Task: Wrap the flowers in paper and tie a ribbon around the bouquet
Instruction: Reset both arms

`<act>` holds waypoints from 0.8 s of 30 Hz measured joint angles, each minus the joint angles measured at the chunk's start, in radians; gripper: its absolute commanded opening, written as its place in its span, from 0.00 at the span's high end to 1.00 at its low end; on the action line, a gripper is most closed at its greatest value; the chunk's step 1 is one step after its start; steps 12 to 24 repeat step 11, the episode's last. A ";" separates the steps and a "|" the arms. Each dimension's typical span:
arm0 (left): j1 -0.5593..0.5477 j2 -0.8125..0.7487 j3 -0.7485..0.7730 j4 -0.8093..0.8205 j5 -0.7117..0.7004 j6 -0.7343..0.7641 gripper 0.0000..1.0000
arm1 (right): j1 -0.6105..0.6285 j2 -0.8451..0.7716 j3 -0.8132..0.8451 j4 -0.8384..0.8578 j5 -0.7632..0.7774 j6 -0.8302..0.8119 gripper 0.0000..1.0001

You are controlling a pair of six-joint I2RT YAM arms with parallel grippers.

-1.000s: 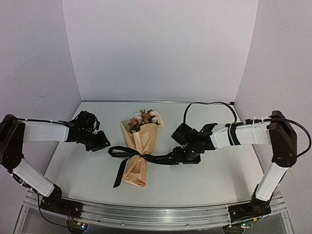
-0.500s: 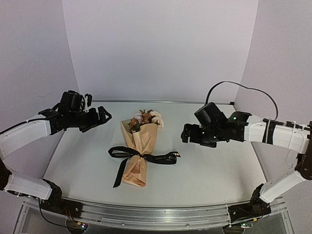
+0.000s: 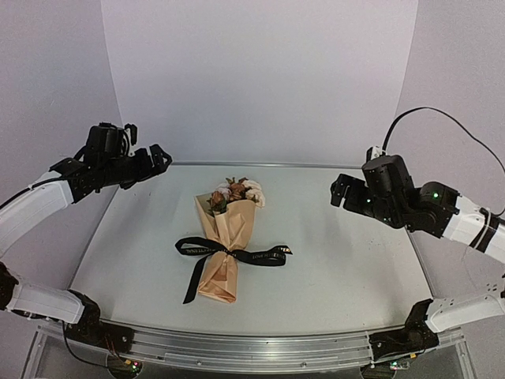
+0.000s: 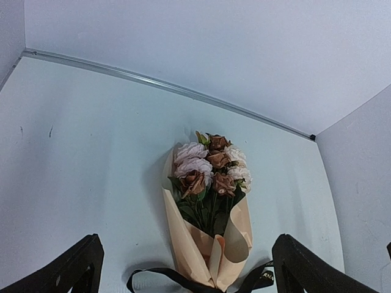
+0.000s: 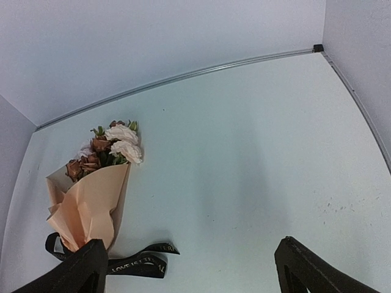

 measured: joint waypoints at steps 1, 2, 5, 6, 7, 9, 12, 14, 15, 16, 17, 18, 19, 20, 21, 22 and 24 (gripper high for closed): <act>0.000 0.000 0.001 -0.002 -0.003 0.003 0.00 | 0.000 -0.005 -0.002 0.000 0.008 -0.003 0.02; 0.000 0.000 0.002 -0.003 -0.005 0.007 0.00 | 0.000 -0.008 -0.004 0.000 0.013 -0.004 0.02; 0.000 -0.001 0.002 -0.006 -0.004 0.012 0.00 | 0.000 -0.009 -0.013 0.000 0.024 -0.011 0.02; 0.000 -0.001 0.002 -0.005 -0.004 0.012 0.00 | 0.000 -0.009 -0.017 0.000 0.028 -0.011 0.02; 0.000 -0.002 0.001 -0.005 -0.004 0.013 0.00 | 0.000 -0.010 -0.021 0.000 0.030 -0.011 0.02; 0.000 -0.002 0.001 -0.005 -0.004 0.013 0.00 | 0.000 -0.011 -0.028 -0.001 0.034 -0.011 0.02; 0.000 -0.004 0.001 -0.005 -0.004 0.015 0.00 | 0.000 -0.013 -0.033 -0.001 0.036 -0.010 0.02; 0.000 -0.004 0.001 -0.005 -0.004 0.015 0.00 | 0.000 -0.013 -0.033 -0.001 0.036 -0.010 0.02; 0.000 -0.004 0.001 -0.005 -0.004 0.015 0.00 | 0.000 -0.013 -0.033 -0.001 0.036 -0.010 0.02; 0.000 -0.004 0.001 -0.005 -0.004 0.015 0.00 | 0.000 -0.013 -0.033 -0.001 0.036 -0.010 0.02; 0.000 -0.004 0.001 -0.005 -0.004 0.015 0.00 | 0.000 -0.013 -0.033 -0.001 0.036 -0.010 0.02; 0.000 -0.004 0.001 -0.005 -0.004 0.015 0.00 | 0.000 -0.013 -0.033 -0.001 0.036 -0.010 0.02; 0.000 -0.004 0.001 -0.005 -0.004 0.015 0.00 | 0.000 -0.013 -0.033 -0.001 0.036 -0.010 0.02; 0.000 -0.004 0.001 -0.005 -0.004 0.015 0.00 | 0.000 -0.013 -0.033 -0.001 0.036 -0.010 0.02; 0.000 -0.004 0.001 -0.005 -0.004 0.015 0.00 | 0.000 -0.013 -0.033 -0.001 0.036 -0.010 0.02; 0.000 -0.004 0.001 -0.005 -0.004 0.015 0.00 | 0.000 -0.013 -0.033 -0.001 0.036 -0.010 0.02; 0.000 -0.004 0.001 -0.005 -0.004 0.015 0.00 | 0.000 -0.013 -0.033 -0.001 0.036 -0.010 0.02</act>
